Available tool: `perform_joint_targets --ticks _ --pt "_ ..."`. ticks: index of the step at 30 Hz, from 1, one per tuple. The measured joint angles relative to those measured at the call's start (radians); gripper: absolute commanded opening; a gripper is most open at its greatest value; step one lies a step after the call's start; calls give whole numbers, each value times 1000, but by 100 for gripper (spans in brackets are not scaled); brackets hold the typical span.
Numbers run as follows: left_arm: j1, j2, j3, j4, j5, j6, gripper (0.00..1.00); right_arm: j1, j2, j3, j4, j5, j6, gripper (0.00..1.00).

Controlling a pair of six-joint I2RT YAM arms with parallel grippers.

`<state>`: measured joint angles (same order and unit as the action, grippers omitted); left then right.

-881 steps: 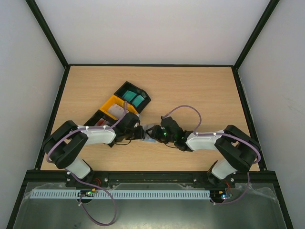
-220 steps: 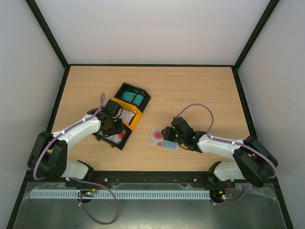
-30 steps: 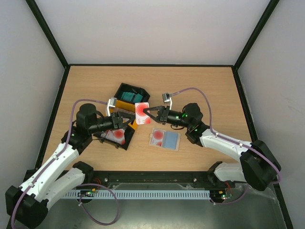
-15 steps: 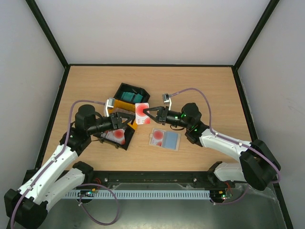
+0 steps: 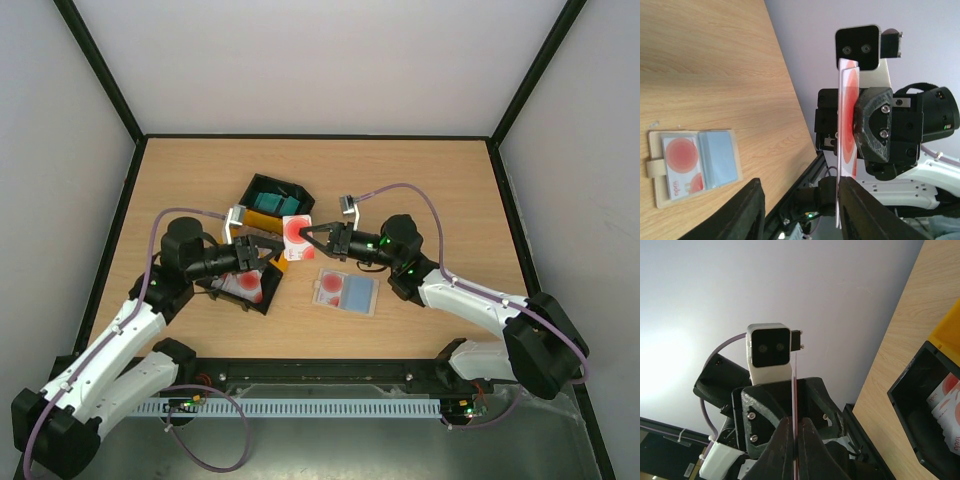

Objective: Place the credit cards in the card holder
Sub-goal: Pick up the credit card from the storage box.

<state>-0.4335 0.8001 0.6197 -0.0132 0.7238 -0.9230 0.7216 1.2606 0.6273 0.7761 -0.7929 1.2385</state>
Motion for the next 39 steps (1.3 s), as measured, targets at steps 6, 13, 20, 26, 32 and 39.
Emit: perform_joint_targets --ticks 6,13,20,26,32,39 --pt "-2 11 -1 0 2 5 38 2 0 0 15 -12 13 2" --pt "-5 25 -4 2 8 8 46 3 6 0 19 -13 26 2" --pt "-25 66 -7 3 16 17 48 11 48 2 31 -15 28 2" --pt "-35 64 -21 44 25 -10 23 13 57 3 40 -4 30 2" --pt "-37 34 -27 80 21 -53 3 22 57 3 39 31 18 4" --pt "0 -5 -33 90 32 -89 3 11 54 -13 59 54 19 4"
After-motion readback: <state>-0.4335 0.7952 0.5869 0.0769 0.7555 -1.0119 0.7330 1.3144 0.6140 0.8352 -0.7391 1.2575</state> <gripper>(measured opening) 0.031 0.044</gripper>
